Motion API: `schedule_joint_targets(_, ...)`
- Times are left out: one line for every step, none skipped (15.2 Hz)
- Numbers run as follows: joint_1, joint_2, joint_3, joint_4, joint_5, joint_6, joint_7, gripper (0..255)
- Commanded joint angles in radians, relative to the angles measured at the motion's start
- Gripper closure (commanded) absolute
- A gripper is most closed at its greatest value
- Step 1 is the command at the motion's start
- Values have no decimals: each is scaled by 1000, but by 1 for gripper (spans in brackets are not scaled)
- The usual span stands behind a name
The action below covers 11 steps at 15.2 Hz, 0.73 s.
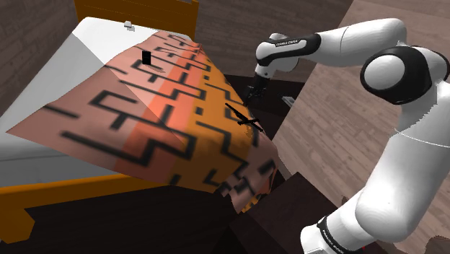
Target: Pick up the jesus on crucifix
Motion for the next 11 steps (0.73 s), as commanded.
schedule_joint_targets(-13, 80, 3, 76, 14, 0, -18, 0)
schedule_joint_targets(-21, 123, 5, 121, 20, -5, -25, 0)
schedule_joint_targets(-28, 165, 8, 169, 26, -11, -31, 0)
schedule_joint_targets(-36, 209, 11, 220, 31, -19, -36, 0)
schedule_joint_targets(-44, 254, 14, 274, 36, -29, -40, 0)
schedule_joint_targets(-53, 300, 18, 331, 40, -40, -43, 0)
schedule_joint_targets(-61, 348, 21, 392, 43, -54, -46, 0)
schedule_joint_targets(-70, 398, 25, 458, 46, -71, -47, 0)
schedule_joint_targets(-80, 451, 28, 531, 49, -90, -47, 0)
schedule_joint_targets(-84, 475, 30, 563, 49, -99, -47, 0)
schedule_joint_targets(-84, 480, 31, 559, 50, -90, -48, 0)
